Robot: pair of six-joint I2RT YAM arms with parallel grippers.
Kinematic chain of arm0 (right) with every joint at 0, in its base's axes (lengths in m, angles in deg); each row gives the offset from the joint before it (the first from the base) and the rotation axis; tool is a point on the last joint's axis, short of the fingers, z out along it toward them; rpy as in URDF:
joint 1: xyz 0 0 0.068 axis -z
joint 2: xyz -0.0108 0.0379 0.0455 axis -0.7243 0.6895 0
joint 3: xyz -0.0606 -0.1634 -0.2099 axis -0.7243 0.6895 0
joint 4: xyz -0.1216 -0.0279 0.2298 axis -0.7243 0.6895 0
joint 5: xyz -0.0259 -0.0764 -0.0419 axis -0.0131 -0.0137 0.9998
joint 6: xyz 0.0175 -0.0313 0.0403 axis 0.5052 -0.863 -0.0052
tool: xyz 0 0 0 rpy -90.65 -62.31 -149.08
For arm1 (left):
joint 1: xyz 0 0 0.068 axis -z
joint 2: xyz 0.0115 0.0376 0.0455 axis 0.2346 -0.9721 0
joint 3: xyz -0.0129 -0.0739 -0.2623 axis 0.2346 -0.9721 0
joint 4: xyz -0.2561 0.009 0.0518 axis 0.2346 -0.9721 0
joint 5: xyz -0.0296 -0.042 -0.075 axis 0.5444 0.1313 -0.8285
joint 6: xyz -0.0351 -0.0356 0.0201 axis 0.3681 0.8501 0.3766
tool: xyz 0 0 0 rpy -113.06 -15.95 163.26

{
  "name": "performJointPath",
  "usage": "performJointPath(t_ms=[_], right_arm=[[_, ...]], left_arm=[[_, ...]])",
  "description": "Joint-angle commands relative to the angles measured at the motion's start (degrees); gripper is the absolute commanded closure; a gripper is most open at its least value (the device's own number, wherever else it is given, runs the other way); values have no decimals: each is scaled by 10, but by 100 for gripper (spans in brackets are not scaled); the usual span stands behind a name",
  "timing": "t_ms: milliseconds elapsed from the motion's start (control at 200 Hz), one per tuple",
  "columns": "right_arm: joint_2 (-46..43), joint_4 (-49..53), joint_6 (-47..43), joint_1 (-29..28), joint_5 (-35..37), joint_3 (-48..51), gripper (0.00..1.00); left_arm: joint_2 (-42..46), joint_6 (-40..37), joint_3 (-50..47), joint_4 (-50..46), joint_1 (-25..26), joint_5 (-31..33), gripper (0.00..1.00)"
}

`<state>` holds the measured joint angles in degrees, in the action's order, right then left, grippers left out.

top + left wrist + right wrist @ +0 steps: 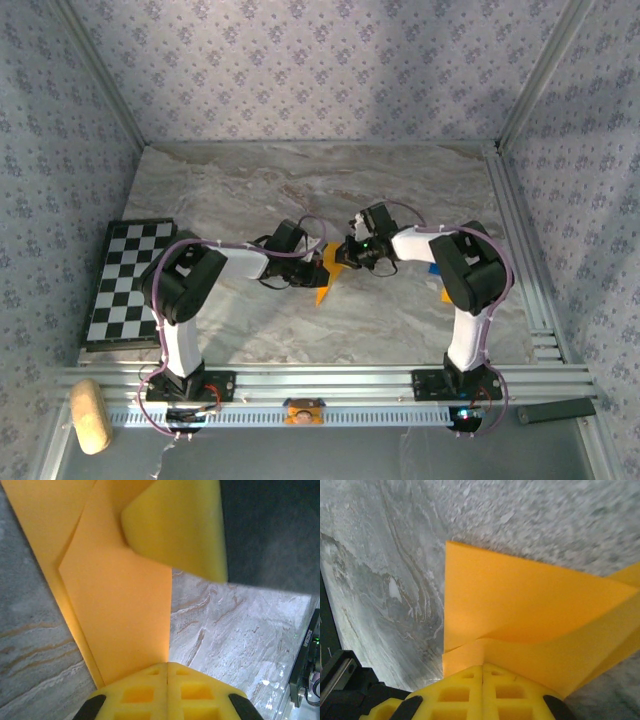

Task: Fold a paper plane with a square sheet of paper (pick it up from the middle)
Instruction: Fold the wing for the fifth time at the center of the table.

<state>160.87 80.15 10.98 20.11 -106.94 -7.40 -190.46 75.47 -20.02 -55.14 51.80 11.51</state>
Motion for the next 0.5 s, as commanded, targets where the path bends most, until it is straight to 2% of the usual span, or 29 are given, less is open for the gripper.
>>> performJointPath(t_ms=[0,290,495], right_arm=[[23,2,-11,28,38,3,97],[39,23,13,76,77,-28,97],[51,100,8,88,133,-81,98]], left_arm=[[-35,-19,-33,-109,-2,34,100],[-39,-19,-40,-106,-3,31,100],[-38,-15,-43,-101,-3,27,100]])
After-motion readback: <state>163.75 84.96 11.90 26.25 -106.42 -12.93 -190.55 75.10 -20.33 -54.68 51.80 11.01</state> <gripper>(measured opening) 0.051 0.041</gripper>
